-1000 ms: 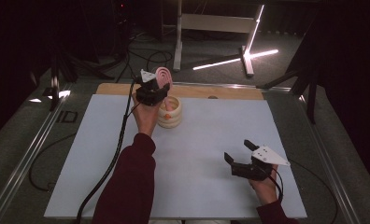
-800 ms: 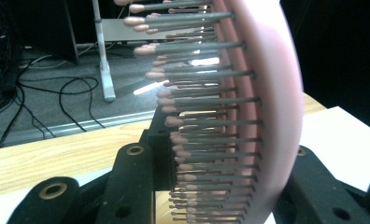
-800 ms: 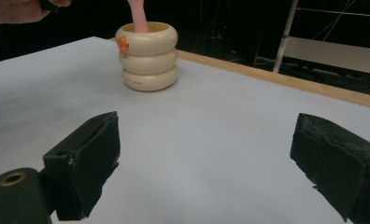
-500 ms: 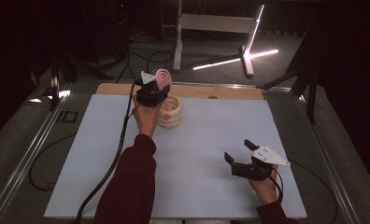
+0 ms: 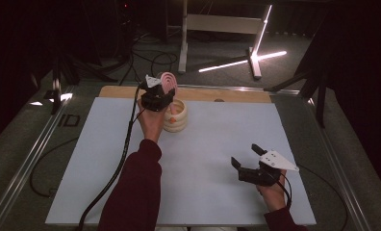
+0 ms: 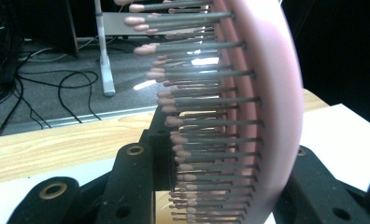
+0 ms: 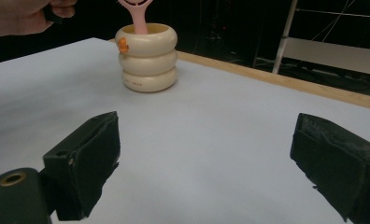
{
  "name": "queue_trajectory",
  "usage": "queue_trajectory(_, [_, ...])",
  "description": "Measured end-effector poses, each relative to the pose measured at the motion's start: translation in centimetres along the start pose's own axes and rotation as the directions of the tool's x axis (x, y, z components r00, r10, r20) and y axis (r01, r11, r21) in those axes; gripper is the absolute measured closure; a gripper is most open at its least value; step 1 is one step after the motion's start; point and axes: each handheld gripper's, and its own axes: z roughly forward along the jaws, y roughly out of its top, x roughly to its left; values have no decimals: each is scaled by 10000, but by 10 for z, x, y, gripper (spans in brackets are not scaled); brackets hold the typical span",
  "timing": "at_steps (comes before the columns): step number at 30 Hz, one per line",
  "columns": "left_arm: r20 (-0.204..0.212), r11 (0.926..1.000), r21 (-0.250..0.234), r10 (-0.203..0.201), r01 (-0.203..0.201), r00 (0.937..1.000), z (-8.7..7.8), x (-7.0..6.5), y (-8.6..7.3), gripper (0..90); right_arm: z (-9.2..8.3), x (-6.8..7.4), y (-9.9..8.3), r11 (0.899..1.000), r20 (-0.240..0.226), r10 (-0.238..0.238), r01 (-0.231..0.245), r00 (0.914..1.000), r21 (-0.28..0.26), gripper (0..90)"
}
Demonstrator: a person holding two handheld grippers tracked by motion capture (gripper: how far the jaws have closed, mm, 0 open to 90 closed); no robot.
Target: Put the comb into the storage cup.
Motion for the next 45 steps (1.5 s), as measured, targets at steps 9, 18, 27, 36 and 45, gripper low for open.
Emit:
queue_trajectory(9, [26, 9999, 29, -101, 101, 9999, 3, 0, -3, 635, 0, -1, 0, 10000, 14, 20, -20, 10000, -4, 87])
queue_trajectory(18, [-16, 9982, -27, -594, 594, 9982, 4, 5, -12, 635, 0, 0, 0, 10000, 4, -10, 10, 10000, -9, 87])
queue_trajectory(27, [-33, 9981, -29, -614, 614, 9981, 4, 6, -14, 635, 1, 2, 0, 10000, -38, -27, 27, 10000, 33, 87])
queue_trajectory(36, [43, 9976, 61, -691, 690, 9976, 9, 3, -19, 635, 2, 1, -1, 10000, -35, 0, 0, 10000, 45, 87])
queue_trajectory(45, [179, 9924, -124, -1225, 1227, 9923, 8, 7, -23, 635, 2, 2, -1, 10000, -62, 0, 0, 10000, 54, 87])
